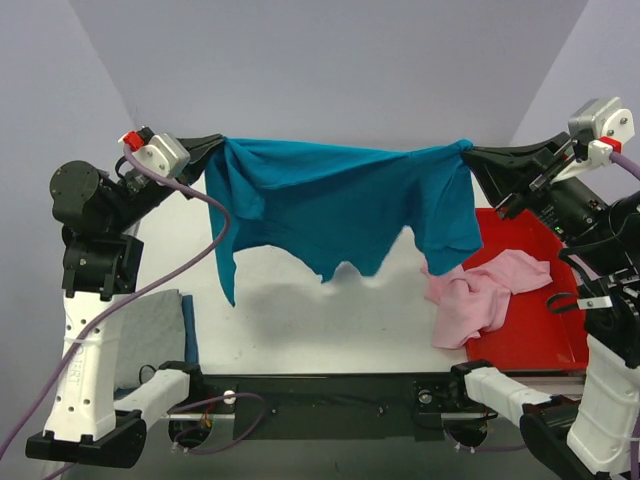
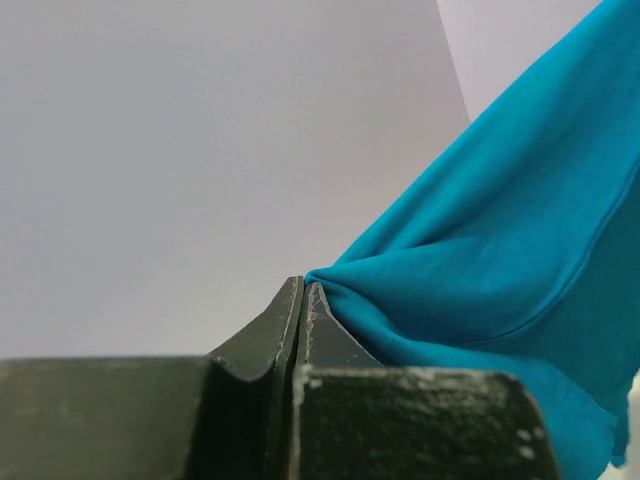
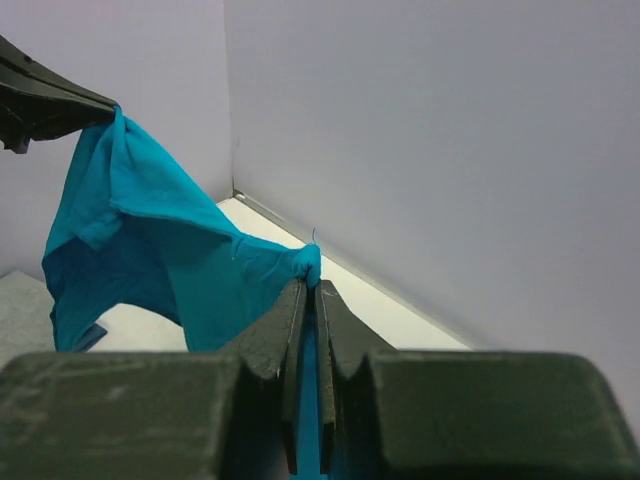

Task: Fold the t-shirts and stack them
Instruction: Flatten out the tshirt

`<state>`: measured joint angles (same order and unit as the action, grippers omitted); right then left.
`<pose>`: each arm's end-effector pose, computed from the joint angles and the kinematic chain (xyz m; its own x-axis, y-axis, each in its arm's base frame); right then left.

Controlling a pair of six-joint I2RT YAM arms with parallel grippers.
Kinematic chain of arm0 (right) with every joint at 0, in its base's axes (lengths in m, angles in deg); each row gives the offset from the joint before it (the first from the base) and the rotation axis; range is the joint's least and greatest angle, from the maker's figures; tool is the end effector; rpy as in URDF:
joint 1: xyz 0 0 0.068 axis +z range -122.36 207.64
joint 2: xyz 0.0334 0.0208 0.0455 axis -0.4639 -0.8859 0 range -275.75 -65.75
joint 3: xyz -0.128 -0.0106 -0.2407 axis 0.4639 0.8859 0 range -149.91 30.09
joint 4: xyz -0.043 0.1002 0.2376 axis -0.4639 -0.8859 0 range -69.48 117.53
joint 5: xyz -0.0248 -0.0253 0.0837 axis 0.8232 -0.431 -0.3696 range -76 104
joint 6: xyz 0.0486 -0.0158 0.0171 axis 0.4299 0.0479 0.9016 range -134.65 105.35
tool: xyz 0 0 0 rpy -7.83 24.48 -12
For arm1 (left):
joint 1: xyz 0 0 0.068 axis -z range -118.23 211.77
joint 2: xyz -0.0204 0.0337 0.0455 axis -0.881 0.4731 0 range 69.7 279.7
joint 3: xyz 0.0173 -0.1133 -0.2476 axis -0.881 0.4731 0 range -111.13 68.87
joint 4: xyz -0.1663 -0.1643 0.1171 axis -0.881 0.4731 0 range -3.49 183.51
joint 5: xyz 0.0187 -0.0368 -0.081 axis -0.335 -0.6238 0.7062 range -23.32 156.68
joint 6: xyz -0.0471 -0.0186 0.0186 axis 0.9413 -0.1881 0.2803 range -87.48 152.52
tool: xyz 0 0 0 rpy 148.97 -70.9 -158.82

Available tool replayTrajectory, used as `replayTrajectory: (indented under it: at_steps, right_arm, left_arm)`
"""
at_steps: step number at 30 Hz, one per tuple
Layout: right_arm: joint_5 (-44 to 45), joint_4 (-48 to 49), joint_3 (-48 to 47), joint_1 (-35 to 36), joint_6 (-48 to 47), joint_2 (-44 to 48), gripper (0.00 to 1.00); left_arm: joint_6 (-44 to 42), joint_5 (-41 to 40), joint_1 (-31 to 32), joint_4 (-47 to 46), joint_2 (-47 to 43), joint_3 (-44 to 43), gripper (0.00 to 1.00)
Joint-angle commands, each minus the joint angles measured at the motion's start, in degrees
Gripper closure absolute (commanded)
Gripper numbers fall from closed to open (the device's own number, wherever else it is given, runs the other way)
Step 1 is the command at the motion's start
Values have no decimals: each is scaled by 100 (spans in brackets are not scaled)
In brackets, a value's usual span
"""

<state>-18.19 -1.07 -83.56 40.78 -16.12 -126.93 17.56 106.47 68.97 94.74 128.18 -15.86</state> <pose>0.0830 0.0388 0.6177 0.4111 0.0736 -0.9086 -0.6564 0.7155 -0.2390 0.1674 -0.0442 0.5321 0.4772 0.1395 -0.8677 0.5973 0.6727 0.4367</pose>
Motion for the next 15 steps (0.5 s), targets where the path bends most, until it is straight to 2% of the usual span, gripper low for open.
replayTrajectory:
  at_steps: [1,5,9,13,15]
  right_arm:
    - [-236,127,193,-31,69,-270,100]
    - [-262,162,361,-23,68,-533,100]
    - [-131,197,-7,-40,-45,-1121,100]
    - [80,591,-499,-84,-204,-2052,100]
    - [265,820,-789,-110,-178,-2588,100]
  left_arm:
    - [266,-6,-140,214,14,-88,100]
    - [266,-24,-158,311,76,-53,100]
    - [213,-138,-158,83,225,-9,100]
    - [256,-445,-158,-734,603,202,100]
    - [257,-709,-158,-1480,910,290,100]
